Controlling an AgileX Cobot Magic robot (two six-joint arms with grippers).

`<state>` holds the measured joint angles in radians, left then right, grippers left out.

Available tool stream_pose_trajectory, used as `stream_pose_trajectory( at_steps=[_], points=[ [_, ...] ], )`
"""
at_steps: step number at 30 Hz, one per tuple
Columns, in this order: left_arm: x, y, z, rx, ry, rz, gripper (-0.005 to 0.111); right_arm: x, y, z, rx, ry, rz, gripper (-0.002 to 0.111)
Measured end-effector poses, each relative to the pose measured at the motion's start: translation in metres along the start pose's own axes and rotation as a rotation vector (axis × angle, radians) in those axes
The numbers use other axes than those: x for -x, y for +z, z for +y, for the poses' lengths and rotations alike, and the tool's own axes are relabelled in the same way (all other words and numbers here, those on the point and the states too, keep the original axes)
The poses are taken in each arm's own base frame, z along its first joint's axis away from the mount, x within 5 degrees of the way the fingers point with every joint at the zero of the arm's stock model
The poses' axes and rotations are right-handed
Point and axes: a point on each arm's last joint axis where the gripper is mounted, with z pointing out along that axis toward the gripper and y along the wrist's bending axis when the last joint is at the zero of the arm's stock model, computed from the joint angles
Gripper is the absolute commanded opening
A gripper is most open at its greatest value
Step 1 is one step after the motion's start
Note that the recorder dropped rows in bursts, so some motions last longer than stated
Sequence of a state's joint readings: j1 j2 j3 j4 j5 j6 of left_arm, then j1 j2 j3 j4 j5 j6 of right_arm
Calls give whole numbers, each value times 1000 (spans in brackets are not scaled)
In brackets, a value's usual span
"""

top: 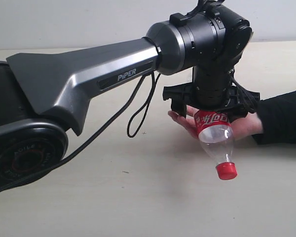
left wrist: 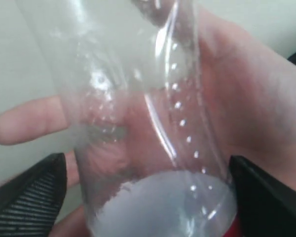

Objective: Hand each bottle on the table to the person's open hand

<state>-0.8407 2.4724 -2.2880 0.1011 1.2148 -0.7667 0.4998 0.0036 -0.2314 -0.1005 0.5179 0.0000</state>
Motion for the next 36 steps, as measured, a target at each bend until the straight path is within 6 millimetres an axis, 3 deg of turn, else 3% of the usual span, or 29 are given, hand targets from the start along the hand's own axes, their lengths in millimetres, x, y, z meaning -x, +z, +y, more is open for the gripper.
stream_pose_trajectory(
  at_steps=[5, 12, 17, 23, 29, 33, 36],
  points=[
    [0, -2, 0, -1, 25, -2, 84, 0, 0, 0, 0, 0, 0, 0],
    [6, -38, 0, -42, 71, -57, 78, 0, 0, 0, 0, 0, 0, 0],
    [10, -67, 3, -57, 131, -115, 51, 0, 0, 0, 0, 0, 0, 0],
    [19, -99, 13, -62, 144, -185, 0, 0, 0, 0, 0, 0, 0, 0],
    [19, -140, 18, -60, 307, -273, 0, 0, 0, 0, 0, 0, 0, 0],
    [-5, -178, 2, -46, 473, -358, 0, 0, 0, 0, 0, 0, 0, 0],
    [-31, -194, -11, -32, 561, -397, 0, 0, 0, 0, 0, 0, 0, 0]
  ],
)
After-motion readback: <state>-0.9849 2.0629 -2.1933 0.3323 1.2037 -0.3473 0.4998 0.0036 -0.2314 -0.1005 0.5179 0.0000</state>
